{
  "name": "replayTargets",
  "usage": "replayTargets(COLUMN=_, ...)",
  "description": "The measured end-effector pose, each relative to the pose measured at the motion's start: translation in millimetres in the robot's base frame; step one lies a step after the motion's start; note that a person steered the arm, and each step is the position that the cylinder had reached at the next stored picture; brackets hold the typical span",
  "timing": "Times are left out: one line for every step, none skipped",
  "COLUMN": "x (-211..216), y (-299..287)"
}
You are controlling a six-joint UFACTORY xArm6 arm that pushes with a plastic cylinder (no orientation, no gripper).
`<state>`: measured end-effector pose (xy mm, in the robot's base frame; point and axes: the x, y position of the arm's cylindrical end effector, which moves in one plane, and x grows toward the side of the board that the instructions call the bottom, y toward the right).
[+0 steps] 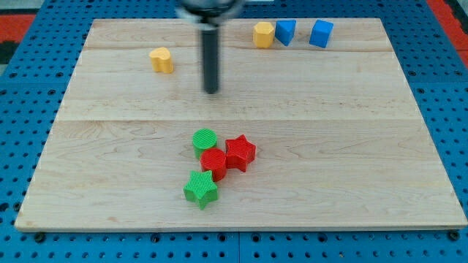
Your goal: Move the yellow heart to the bottom of blue cube
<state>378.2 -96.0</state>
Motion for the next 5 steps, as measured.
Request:
replayTargets(x=-55.3, y=-29.8)
replayTargets(x=-64.4, y=-41.4)
replayTargets(x=-93.0, y=-83.9)
replayTargets(x=-104.8, y=27.6)
replayTargets(x=-55.4, y=124.4)
